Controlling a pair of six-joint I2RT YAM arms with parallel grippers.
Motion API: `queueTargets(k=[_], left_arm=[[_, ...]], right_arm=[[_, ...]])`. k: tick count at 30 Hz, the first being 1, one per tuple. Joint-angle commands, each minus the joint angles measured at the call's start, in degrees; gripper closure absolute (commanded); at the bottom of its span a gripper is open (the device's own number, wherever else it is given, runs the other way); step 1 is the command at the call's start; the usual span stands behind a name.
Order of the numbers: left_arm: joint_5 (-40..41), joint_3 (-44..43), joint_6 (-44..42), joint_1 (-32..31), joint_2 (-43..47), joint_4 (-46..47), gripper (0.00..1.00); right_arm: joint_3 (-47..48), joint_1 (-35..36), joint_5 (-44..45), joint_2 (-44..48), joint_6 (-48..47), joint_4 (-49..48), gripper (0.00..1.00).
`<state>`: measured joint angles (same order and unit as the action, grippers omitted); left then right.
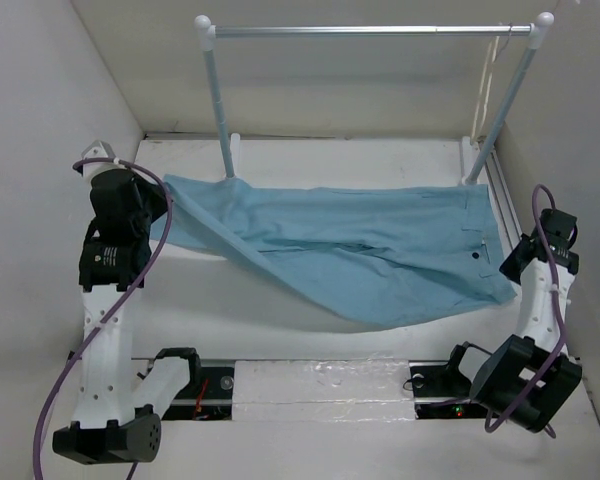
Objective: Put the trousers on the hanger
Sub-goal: Fold the trousers at the center of the board.
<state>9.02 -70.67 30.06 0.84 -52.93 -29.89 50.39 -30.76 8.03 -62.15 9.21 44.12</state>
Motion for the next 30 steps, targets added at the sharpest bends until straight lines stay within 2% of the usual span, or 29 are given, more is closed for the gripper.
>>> queueTargets(k=[1, 7, 11, 12, 13, 15, 16, 18, 19, 23, 30], left_arm=[[-0.49, -1.58, 0.43, 0.04, -0.07, 4.13, 1.00], [0.04, -1.48, 0.52, 0.56, -0.07, 4.58, 1.00], [0.91, -1.05, 0.43, 0.56, 0.10, 4.66, 1.00], [0.92, -0.96, 0.43, 0.56, 0.02, 4.66, 1.00], [0.83, -0.87, 0.43, 0.56, 0.02, 4.84, 1.00], [0.91, -0.96, 0.17, 0.56, -0.33, 4.93, 1.00], [1.09, -1.04, 0.17, 0.56, -0.42, 4.84, 1.00], [1.53, -0.78, -0.27, 0.56, -0.42, 4.84, 1.00], [1.62, -0.52, -0.36, 0.56, -0.42, 4.84, 1.00], [1.71, 0.45, -0.45, 1.18, -0.60, 5.02, 1.00], [4.07, 2.12, -0.53, 2.41, -0.77, 5.11, 1.00]], right_arm=[[-1.34, -0.43, -5.20, -0.86, 0.10, -0.17, 1.00], [-5.47, -0.96, -5.92, -8.51, 0.81, -0.08, 1.00], [-4.25, -1.49, -5.31, -11.93, 2.74, 0.44, 1.00], [-3.90, -2.28, -4.61, -12.81, 2.83, 0.09, 0.97], [-3.64, -2.28, -3.39, -13.78, 2.74, -0.34, 0.88], [-2.50, -3.07, -2.59, -17.12, 1.35, -2.01, 0.79], [-2.06, -3.68, -2.32, -18.00, 0.64, -2.80, 0.70], [-1.00, -4.47, -1.88, -19.85, -0.85, -4.74, 0.63], [-0.13, -5.52, -1.53, -20.29, -1.30, -5.35, 0.54], [1.99, -8.60, -2.14, -22.66, -3.15, -6.94, 0.46], [0.68, -8.61, -2.50, -26.97, -4.99, -9.40, 0.42]])
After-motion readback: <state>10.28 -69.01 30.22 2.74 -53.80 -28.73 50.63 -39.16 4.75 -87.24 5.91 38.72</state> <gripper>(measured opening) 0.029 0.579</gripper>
